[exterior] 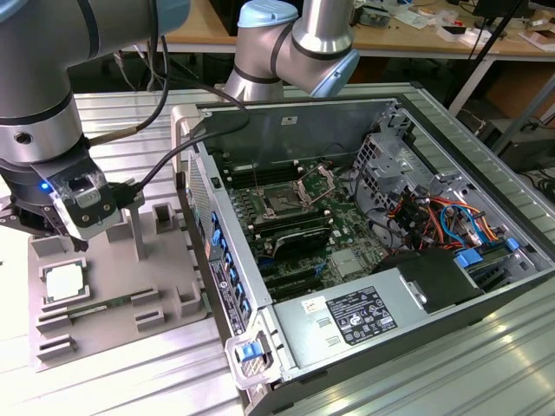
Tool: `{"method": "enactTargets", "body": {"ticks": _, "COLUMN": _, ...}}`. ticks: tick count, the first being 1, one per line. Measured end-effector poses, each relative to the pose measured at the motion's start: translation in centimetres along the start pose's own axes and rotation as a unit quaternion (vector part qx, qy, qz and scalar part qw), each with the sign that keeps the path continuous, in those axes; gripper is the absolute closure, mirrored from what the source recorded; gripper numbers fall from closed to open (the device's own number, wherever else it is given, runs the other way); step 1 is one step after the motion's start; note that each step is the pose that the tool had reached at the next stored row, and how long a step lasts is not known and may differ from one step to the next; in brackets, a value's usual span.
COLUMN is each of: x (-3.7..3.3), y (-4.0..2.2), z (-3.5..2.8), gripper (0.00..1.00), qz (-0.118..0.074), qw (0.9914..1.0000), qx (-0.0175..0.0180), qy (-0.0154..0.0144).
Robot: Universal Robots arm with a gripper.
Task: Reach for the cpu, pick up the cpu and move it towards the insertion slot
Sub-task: 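Reach for the cpu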
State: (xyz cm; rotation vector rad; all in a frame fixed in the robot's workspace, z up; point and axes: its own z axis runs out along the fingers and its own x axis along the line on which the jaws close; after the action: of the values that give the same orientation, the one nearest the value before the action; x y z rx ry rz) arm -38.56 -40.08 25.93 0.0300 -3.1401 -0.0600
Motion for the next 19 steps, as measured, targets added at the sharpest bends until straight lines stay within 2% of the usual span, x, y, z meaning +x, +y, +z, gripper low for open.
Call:
{"method": "enactTargets", "body": {"ticks": 4, "x": 0.0, "y": 0.0, "z": 0.07, "gripper": 0.89, "qz": 0.0, "qw": 1.0, "qx": 0.0, "qy": 0.0}}
{"method": "enactTargets", "body": {"ticks": 6, "x": 0.0, "y": -0.01, "z": 0.37, "gripper": 0.89, "qz": 0.0, "qw": 1.0, "qx": 0.0, "qy": 0.0}}
{"method": "enactTargets", "body": {"ticks": 19, "x": 0.0, "y": -0.02, "z": 0.6, "gripper": 0.89, "qz": 0.0, "qw": 1.0, "qx": 0.0, "qy": 0.0001}}
